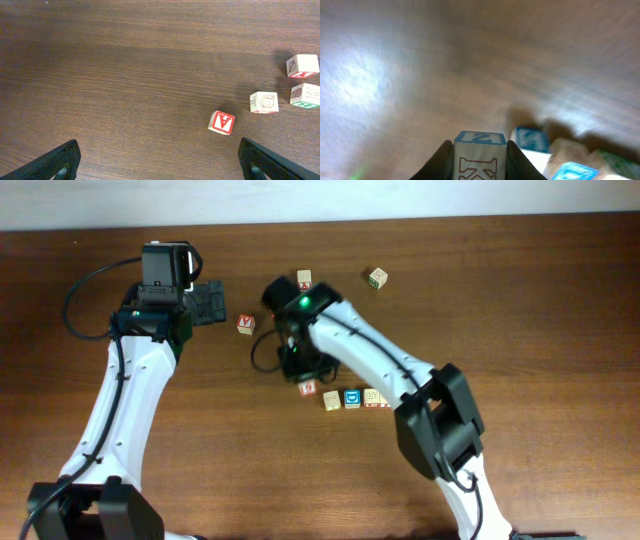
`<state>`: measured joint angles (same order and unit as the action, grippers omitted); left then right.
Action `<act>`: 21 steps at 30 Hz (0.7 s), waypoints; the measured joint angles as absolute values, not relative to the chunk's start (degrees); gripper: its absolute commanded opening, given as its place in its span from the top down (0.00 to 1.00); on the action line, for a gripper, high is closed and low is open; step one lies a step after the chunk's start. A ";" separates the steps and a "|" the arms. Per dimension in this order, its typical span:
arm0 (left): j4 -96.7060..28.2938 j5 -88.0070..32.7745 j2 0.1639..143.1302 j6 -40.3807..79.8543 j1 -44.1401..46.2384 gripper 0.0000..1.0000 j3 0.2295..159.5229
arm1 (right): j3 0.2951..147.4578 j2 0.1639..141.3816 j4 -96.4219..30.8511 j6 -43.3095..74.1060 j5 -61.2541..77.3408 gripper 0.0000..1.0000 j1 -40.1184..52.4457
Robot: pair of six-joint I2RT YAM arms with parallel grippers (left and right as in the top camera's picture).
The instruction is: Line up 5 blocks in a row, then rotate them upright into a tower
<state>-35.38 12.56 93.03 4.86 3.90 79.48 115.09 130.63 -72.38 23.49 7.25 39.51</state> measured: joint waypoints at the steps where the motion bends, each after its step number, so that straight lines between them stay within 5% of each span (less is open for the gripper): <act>1: -35.35 12.56 93.03 4.86 3.90 0.01 79.48 | 113.80 130.63 -72.71 25.15 6.11 0.79 40.86; 10: -35.38 12.56 93.03 5.04 3.90 0.01 79.48 | 106.21 130.63 -66.67 31.77 0.45 0.80 42.87; 21: -35.38 12.56 93.03 5.04 3.90 0.01 79.48 | 106.17 130.63 -70.06 32.60 -0.16 0.58 42.96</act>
<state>-35.38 12.56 93.03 5.04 3.90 79.48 106.17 130.63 -70.06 32.60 -0.16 42.96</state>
